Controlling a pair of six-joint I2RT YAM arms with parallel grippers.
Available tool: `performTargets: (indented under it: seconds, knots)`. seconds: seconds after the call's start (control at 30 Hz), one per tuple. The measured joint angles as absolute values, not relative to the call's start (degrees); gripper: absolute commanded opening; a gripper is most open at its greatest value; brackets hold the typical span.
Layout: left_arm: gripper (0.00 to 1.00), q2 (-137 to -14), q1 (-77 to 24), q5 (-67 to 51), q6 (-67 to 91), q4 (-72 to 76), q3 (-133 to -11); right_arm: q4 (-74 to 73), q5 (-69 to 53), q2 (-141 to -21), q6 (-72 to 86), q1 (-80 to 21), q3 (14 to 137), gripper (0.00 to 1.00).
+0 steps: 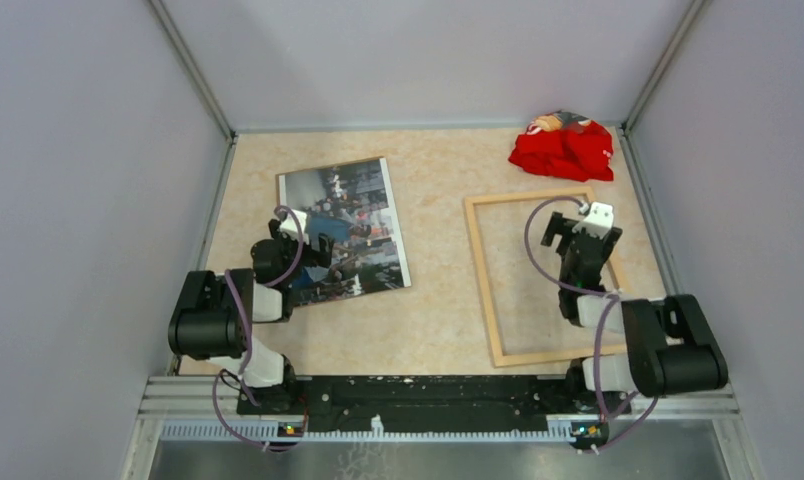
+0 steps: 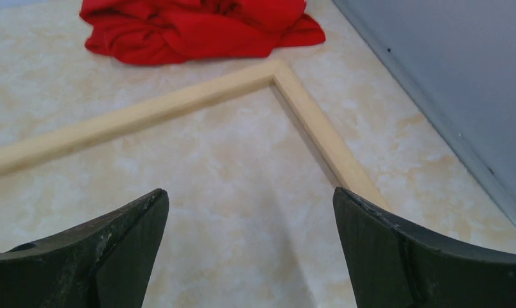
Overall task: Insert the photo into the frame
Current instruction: Turn over the photo frame at the center of the board.
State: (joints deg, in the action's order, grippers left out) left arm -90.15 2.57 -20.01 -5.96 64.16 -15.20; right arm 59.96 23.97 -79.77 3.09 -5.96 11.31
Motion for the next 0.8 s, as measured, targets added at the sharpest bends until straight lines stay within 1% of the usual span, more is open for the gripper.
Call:
performTargets:
  seconds: [0.03, 0.1, 0.2, 0.27, 0.33, 0.4, 0.43, 0.5, 0.63, 0.73, 0.8]
  knots:
    - [0.99, -89.6, 2.61, -19.97, -5.8, 63.13, -15.38, 54.81, 24.64, -77.62, 3.6, -6.26, 13.47, 0.99]
    - [0.99, -87.11, 2.66, -19.31, -5.52, 54.85, -18.46, 42.7, 26.65, -73.38, 5.56, -6.63, 20.8, 0.99]
    - [0.99, -85.32, 2.72, -18.44, -6.02, 35.35, -33.17, 27.92, 29.34, -69.06, 11.84, -6.59, 33.19, 0.99]
    - [0.99, -85.32, 2.94, -18.61, -7.14, 25.41, -43.79, 20.25, 28.73, -67.02, 18.79, -5.41, 38.04, 0.99]
    - [0.99, -84.95, 3.27, -19.7, -8.27, 16.27, -52.73, 15.05, 23.97, -64.95, 24.14, -2.85, 40.23, 0.99]
    - [0.99, -84.51, 3.77, -21.08, -8.6, 9.39, -57.6, 10.79, 19.29, -63.31, 27.14, -0.91, 40.34, 0.99]
    - [0.99, -84.33, 4.05, -22.0, -8.69, 6.02, -59.33, 7.29, 19.4, -63.18, 27.42, -0.99, 40.69, 0.99]
    - [0.99, -84.27, 4.64, -23.73, -8.67, -0.01, -61.6, 0.78, 21.82, -64.93, 27.05, -6.59, 42.74, 0.99]
    - [0.99, -84.84, 5.45, -26.79, -8.47, -11.97, -64.62, -12.05, 26.02, -76.07, 27.03, -21.54, 51.99, 0.99]
    - [0.99, -85.67, 5.61, -27.75, -8.51, -17.58, -66.41, -17.32, 28.14, -80.16, 27.33, -29.06, 52.4, 0.99]
    - [0.99, -85.76, 5.61, -28.14, -8.54, -20.32, -66.92, -20.03, 28.8, -81.17, 28.16, -32.34, 51.7, 0.99]
